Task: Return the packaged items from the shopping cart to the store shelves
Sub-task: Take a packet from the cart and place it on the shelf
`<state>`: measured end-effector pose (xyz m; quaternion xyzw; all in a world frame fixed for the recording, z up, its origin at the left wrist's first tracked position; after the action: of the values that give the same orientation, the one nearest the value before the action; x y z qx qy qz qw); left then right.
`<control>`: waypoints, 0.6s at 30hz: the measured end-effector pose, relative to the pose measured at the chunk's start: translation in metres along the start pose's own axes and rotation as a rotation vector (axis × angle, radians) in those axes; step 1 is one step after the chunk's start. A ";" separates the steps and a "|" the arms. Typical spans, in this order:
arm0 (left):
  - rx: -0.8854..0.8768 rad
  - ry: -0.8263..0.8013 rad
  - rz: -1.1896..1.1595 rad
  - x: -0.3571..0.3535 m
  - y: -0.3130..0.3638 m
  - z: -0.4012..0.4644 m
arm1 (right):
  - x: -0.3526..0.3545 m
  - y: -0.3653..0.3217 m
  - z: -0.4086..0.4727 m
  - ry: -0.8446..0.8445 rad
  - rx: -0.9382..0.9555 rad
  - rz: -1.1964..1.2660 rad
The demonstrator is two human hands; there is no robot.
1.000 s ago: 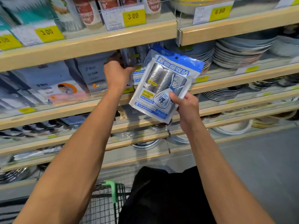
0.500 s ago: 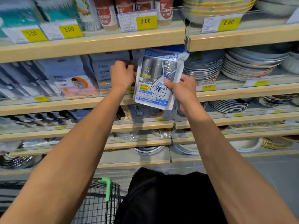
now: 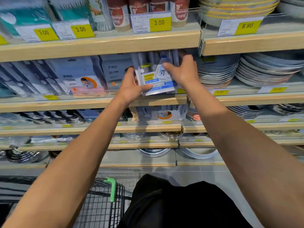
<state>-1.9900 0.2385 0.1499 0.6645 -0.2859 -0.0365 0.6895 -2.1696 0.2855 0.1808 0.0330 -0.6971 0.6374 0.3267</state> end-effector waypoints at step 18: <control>-0.104 0.367 0.671 -0.027 0.002 0.017 | -0.001 0.046 0.006 0.062 0.048 -0.338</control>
<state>-2.0204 0.2348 0.1419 0.4937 -0.3569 0.2960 0.7356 -2.1930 0.2880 0.1405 0.1379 -0.6558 0.5905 0.4497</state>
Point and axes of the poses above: each hand's wrist, its own z-axis towards the middle knuckle, its own x-axis out of the back of the hand, y = z × x, the point moved 1 cm from there along z, towards the middle knuckle, and after that the axes turned 9 degrees about -y, right-handed, at the moved point
